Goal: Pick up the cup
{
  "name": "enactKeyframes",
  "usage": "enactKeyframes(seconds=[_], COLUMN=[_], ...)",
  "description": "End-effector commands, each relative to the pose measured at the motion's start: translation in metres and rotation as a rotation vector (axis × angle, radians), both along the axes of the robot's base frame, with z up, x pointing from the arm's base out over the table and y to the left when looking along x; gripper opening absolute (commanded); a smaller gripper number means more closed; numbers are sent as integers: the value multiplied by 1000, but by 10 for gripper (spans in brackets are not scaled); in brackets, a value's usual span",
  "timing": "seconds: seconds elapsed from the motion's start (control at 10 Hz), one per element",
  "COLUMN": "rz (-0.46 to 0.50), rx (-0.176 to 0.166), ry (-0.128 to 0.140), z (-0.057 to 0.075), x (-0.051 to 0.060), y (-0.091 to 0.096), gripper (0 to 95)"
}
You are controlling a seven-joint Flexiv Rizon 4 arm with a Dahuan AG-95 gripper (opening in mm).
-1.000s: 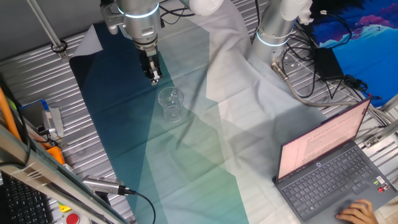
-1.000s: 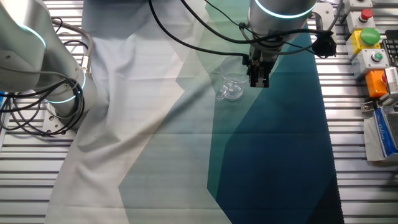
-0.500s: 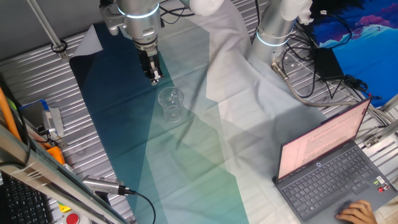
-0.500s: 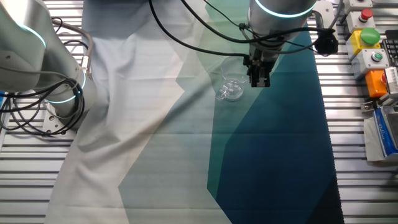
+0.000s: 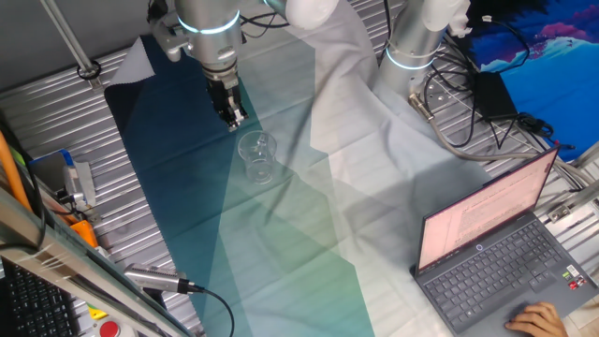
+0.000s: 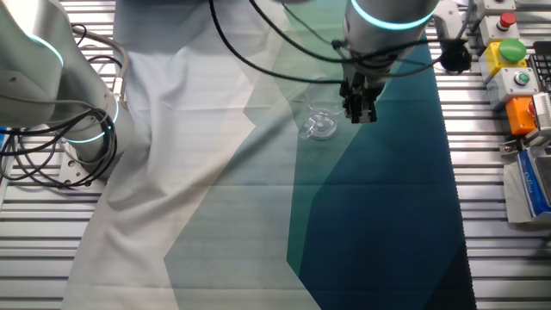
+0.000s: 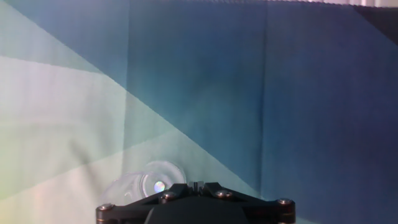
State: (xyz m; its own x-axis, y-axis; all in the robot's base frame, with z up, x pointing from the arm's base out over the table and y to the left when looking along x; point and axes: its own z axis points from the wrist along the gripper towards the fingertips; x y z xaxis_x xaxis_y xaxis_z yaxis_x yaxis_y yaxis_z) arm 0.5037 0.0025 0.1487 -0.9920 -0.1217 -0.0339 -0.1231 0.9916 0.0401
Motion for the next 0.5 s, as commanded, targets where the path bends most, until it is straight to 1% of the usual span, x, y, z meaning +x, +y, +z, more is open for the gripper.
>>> enactKeyframes(seconds=[0.1, 0.2, 0.3, 0.5], rz=[123, 159, 220, 250], rx=[-45, -53, -55, -44], ry=[-1, 0, 0, 4], z=[-3, -2, -2, 0], x=[0, 0, -1, -1], y=[1, 1, 1, 1], gripper=[0, 0, 0, 0])
